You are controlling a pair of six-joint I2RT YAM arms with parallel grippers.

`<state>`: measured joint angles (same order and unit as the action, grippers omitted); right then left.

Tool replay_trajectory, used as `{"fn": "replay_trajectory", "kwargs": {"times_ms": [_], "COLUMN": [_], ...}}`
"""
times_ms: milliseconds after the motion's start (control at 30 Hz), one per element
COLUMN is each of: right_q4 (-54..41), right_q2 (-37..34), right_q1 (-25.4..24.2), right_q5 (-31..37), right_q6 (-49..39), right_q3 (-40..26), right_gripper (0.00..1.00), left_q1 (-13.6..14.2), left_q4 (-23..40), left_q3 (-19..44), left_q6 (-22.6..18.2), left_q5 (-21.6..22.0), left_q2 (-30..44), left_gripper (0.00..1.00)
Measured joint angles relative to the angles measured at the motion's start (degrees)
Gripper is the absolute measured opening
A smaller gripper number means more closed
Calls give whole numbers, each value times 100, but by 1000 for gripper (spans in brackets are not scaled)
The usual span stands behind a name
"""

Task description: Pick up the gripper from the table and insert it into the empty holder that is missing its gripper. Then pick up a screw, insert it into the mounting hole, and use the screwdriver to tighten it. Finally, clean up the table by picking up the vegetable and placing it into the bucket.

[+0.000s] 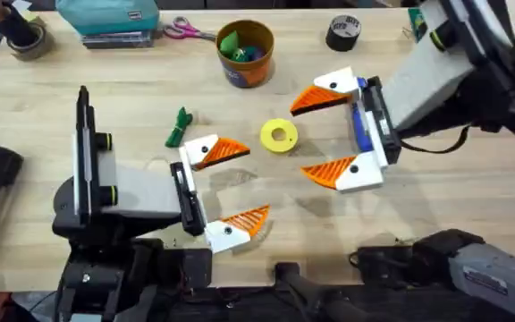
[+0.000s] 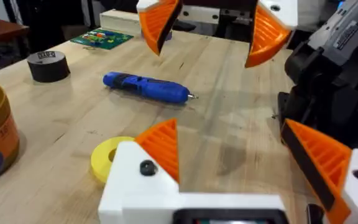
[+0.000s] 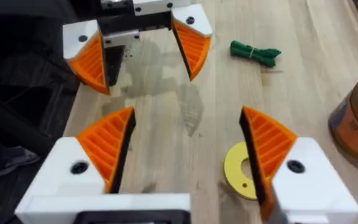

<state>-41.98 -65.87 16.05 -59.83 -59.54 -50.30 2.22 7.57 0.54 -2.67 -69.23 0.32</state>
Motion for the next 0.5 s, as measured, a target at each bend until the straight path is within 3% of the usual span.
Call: {"fn": "replay_trajectory", "kwargs": {"times_ms": [500], "right_q4": [0], "right_q2": [0], "right_q1": [0], "right_q5": [0], "right_q6": [-55], "right_q3": [0], "right_gripper": [997], "left_q1": [0], "left_q4": [0], "left_q3": [0], "left_q6": [-1], "left_q5": [0], "left_q2": [0], "left_gripper": [986]}}
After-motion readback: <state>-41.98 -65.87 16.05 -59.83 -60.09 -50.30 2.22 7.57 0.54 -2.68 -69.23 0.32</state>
